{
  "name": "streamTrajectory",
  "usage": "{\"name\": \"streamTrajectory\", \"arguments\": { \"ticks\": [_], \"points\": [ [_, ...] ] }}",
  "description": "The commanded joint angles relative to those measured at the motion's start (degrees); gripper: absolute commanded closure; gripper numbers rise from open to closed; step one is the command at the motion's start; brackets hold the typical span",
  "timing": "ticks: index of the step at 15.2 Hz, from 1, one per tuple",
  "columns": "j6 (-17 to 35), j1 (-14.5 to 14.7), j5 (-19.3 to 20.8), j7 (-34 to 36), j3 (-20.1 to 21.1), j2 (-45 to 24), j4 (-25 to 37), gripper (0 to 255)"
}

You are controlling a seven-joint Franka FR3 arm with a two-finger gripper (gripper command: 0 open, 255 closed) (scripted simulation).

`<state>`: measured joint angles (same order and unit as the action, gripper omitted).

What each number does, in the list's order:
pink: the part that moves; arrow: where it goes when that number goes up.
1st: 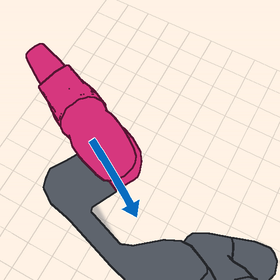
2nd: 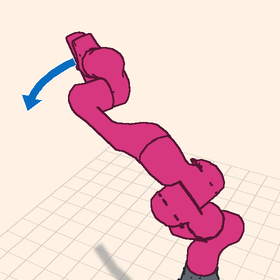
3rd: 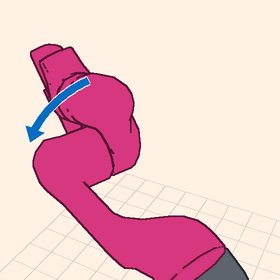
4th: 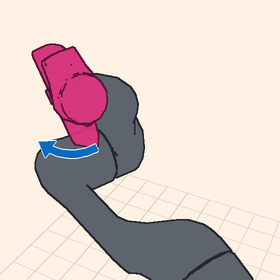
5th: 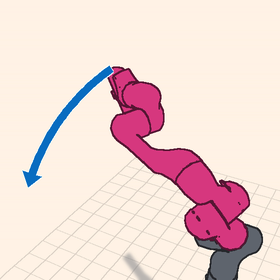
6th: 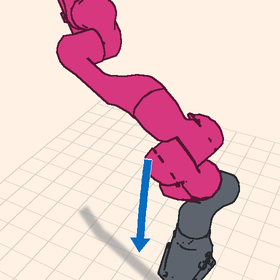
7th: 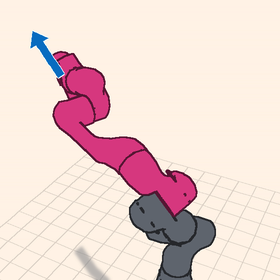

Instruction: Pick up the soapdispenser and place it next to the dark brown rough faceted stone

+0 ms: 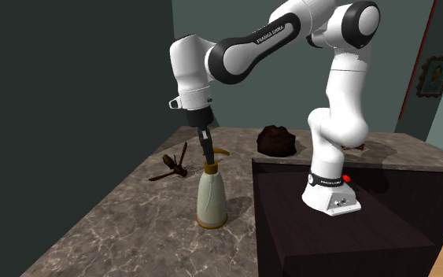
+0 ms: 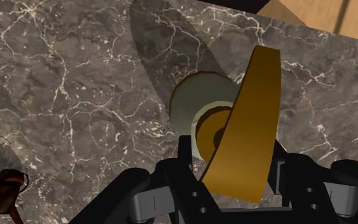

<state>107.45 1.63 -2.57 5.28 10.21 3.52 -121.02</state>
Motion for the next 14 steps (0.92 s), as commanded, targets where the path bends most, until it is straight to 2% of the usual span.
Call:
{"name": "streamTrajectory", "arguments": {
  "ticks": [1,7,14],
  "points": [
    [0.0,0.0,0.0,0.0,0.0,0.0,0.0,255],
    [0.01,0.0,0.0,0.0,0.0,0.0,-0.01,255],
    [-5.31,-0.06,-0.15,-0.03,-0.11,1.46,3.86,255]
  ]
}}
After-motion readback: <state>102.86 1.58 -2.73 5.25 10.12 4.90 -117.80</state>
